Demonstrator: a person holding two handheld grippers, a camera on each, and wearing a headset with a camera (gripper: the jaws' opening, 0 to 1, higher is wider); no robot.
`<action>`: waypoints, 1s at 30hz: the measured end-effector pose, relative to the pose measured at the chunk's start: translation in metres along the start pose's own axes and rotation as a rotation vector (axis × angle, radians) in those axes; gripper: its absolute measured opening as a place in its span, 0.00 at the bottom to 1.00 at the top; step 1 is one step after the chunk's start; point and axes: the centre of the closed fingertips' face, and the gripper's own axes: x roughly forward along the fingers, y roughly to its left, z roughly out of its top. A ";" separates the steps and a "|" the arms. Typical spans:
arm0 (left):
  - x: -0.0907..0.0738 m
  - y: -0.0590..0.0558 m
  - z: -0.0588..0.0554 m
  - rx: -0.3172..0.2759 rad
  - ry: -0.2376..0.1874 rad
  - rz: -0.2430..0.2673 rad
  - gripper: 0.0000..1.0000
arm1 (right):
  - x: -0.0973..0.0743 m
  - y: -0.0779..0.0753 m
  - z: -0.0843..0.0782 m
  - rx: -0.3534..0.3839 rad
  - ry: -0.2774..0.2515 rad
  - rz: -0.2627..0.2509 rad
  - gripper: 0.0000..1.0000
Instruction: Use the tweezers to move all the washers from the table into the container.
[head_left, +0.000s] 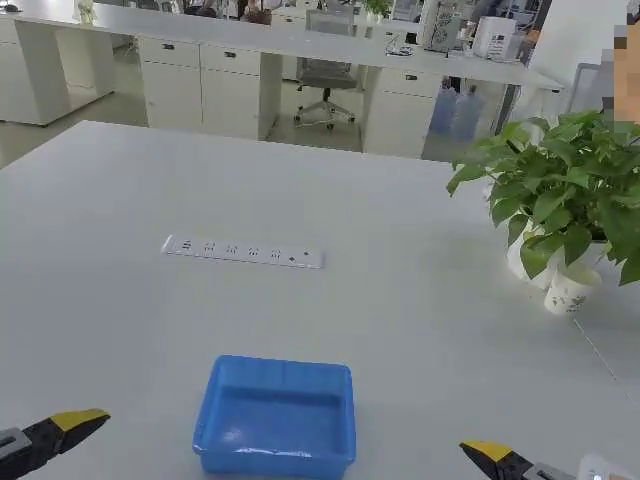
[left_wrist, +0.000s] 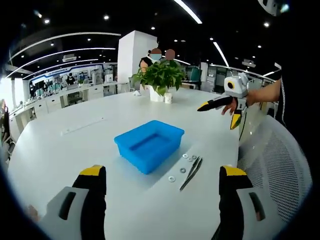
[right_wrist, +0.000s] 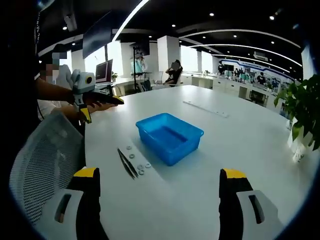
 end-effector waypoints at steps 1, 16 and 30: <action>0.000 0.000 0.000 0.000 0.000 -0.001 0.99 | 0.000 0.000 0.000 0.000 0.000 0.000 1.00; 0.000 -0.001 0.000 0.007 0.002 -0.003 0.99 | -0.001 -0.001 0.000 -0.006 0.004 -0.001 1.00; 0.001 -0.002 0.002 0.016 0.003 -0.008 0.99 | -0.002 -0.002 0.001 -0.011 0.004 -0.002 1.00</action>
